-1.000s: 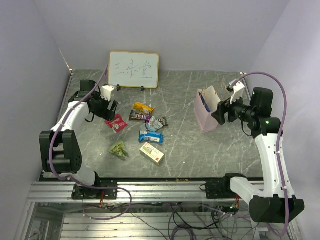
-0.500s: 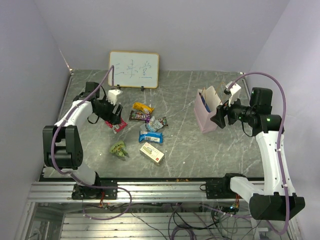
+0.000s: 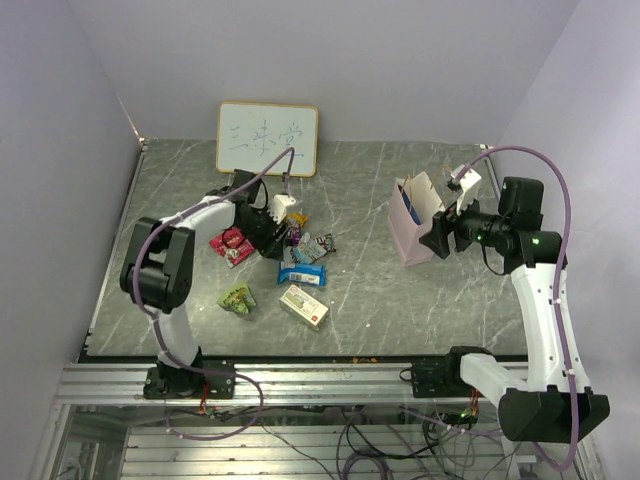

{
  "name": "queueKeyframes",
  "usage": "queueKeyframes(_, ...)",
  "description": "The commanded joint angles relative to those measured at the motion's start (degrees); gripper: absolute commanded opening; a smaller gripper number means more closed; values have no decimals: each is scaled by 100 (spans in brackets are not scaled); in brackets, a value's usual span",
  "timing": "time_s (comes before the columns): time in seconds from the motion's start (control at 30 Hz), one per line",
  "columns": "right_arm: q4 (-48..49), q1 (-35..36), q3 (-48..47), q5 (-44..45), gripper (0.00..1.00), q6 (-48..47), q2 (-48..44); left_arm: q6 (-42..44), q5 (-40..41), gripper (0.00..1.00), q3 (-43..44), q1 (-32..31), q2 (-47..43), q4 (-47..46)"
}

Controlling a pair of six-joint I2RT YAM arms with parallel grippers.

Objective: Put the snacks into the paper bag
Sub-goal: Pick up the snack from the center of the board.

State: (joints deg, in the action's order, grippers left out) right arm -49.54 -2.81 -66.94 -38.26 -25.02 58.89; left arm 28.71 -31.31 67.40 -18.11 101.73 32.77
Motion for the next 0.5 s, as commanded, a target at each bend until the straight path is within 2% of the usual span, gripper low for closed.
queueKeyframes(0.0,93,35,218,-153,70,-2,-137,-270,-652,60,483,-140,541,39)
queueKeyframes(0.17,230,43,430,-266,70,-12,-150,-565,-831,54,679,-235,860,-78)
queueKeyframes(0.3,348,43,593,-319,70,-68,-118,-773,-937,46,799,-261,987,-220)
queueKeyframes(0.47,300,42,581,-275,69,-238,26,-787,-971,25,898,-337,1126,-167)
